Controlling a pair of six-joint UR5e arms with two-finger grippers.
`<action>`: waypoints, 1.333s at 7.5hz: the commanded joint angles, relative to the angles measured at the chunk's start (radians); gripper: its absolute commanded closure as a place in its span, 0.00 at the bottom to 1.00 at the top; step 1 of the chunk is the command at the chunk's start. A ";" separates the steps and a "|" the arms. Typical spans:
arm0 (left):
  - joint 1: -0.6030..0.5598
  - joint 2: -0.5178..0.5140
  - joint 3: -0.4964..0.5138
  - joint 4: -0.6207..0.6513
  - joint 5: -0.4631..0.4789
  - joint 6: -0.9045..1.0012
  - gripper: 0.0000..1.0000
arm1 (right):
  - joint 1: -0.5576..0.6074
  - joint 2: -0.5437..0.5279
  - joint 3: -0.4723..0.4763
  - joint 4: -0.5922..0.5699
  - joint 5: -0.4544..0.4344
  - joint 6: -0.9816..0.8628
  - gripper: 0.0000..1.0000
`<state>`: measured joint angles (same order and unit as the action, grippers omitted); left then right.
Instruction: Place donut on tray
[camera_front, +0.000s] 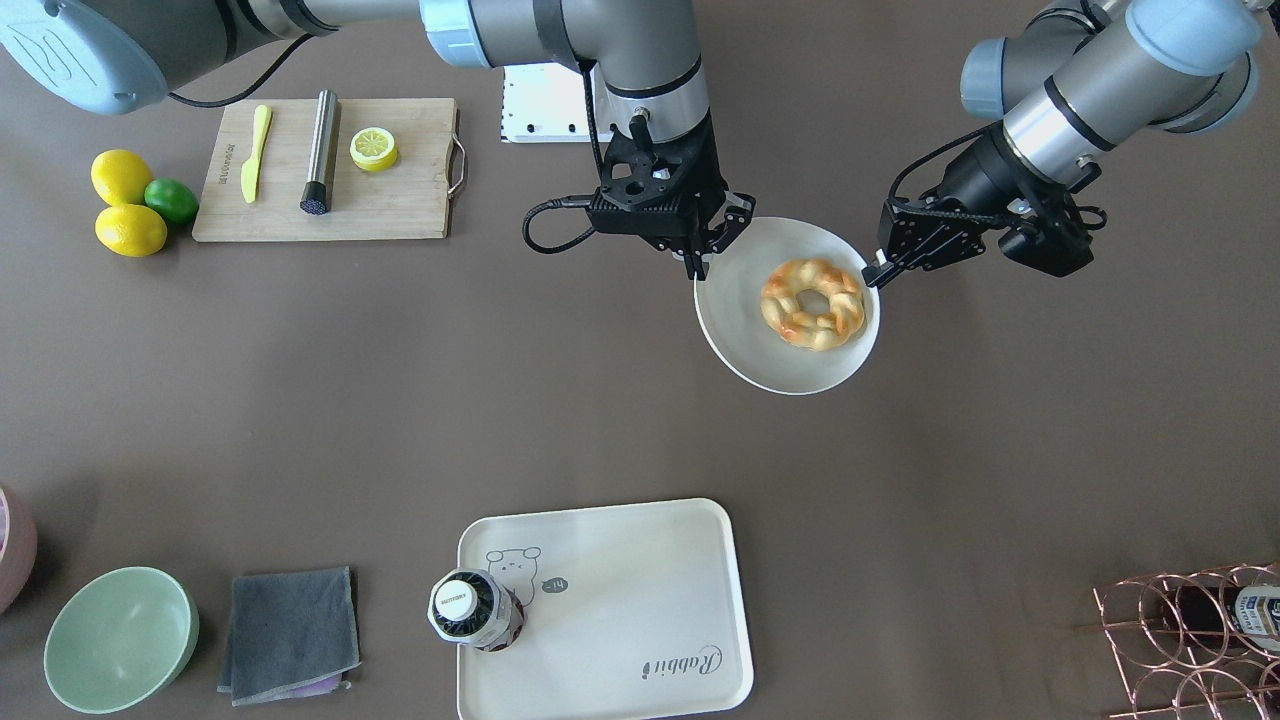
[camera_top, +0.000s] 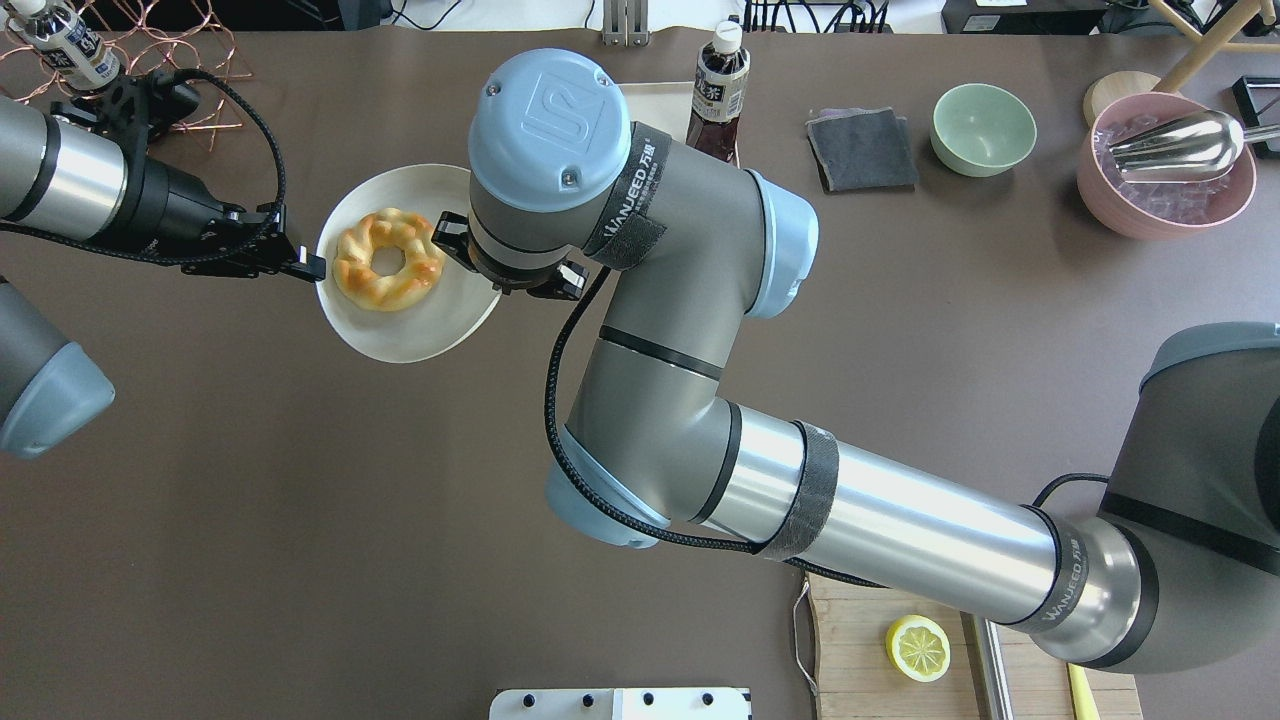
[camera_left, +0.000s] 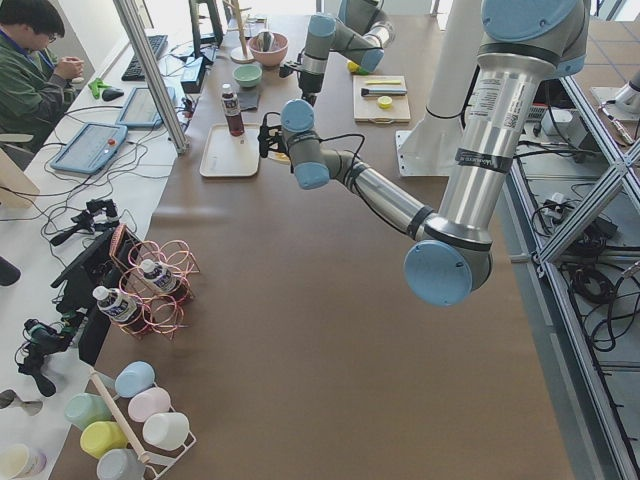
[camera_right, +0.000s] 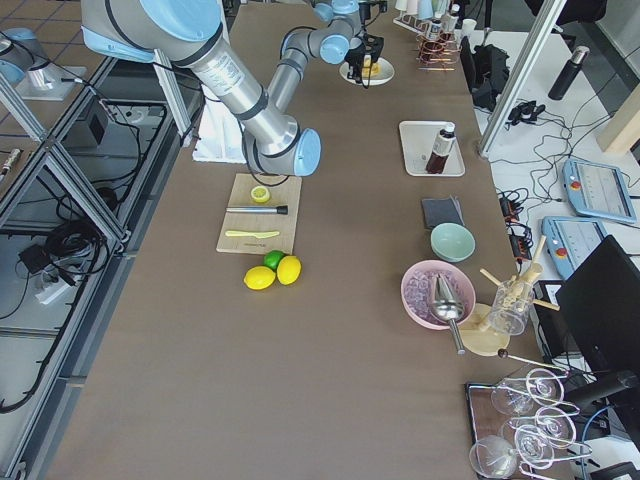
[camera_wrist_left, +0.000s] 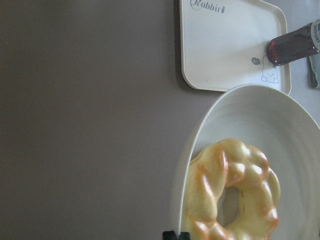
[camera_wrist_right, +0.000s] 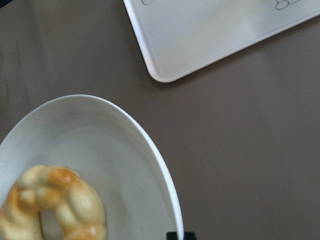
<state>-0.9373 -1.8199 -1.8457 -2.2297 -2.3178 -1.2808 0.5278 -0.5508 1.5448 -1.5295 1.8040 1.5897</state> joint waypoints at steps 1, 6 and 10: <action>-0.001 0.001 0.002 0.001 -0.002 -0.003 1.00 | 0.006 -0.001 0.005 -0.001 0.000 -0.010 0.00; -0.005 -0.001 0.014 0.047 0.001 -0.002 1.00 | 0.026 -0.012 0.043 -0.012 0.015 -0.013 0.00; -0.006 -0.118 0.091 0.221 0.086 0.006 1.00 | 0.084 -0.055 0.207 -0.205 0.100 -0.117 0.00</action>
<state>-0.9431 -1.8516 -1.7908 -2.1372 -2.2751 -1.2815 0.5918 -0.5749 1.6699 -1.6558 1.8814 1.5321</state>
